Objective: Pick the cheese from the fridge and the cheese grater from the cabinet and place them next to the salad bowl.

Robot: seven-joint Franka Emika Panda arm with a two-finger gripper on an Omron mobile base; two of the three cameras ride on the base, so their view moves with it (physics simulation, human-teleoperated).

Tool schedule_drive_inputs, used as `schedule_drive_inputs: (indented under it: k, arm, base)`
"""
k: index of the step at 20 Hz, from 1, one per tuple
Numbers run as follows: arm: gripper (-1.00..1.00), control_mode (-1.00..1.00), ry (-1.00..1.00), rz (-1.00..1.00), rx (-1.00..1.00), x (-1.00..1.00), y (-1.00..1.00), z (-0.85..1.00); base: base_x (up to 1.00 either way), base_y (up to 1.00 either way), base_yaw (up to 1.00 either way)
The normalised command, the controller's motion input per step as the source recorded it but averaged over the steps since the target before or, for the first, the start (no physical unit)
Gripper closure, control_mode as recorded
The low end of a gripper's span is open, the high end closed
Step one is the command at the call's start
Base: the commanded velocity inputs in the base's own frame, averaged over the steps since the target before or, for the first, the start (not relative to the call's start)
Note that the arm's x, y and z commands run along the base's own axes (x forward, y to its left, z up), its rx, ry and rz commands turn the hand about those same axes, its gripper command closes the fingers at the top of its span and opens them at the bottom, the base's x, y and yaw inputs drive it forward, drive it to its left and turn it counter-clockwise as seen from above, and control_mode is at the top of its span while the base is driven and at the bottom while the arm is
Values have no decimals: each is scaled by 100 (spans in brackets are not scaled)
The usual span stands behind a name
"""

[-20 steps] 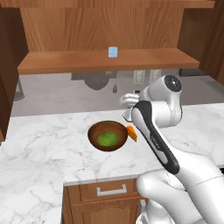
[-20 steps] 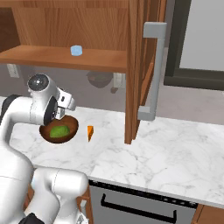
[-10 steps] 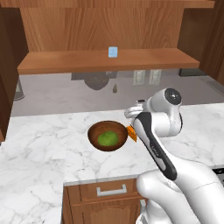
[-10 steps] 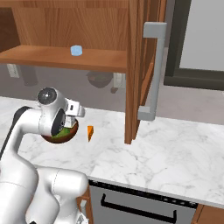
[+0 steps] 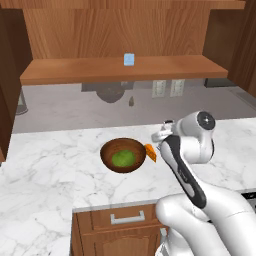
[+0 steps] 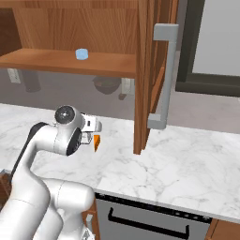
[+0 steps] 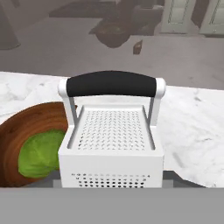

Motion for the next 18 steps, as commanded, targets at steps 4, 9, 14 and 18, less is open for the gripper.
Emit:
schedule_drive_inputs:
  k: [4, 9, 14, 18]
  arm:
    - [100, -100, -19, 20, 0, 0, -23, -35]
    - [100, -100, -20, 29, 2, 0, -17, -35]
    - [100, -100, -21, 21, 0, 3, 4, -37]
    - [100, -100, -2, 18, 3, 15, 0, -31]
  base:
    - [0, 0, 0]
    - [0, 0, 0]
    - [0, 0, 0]
    - [0, 0, 0]
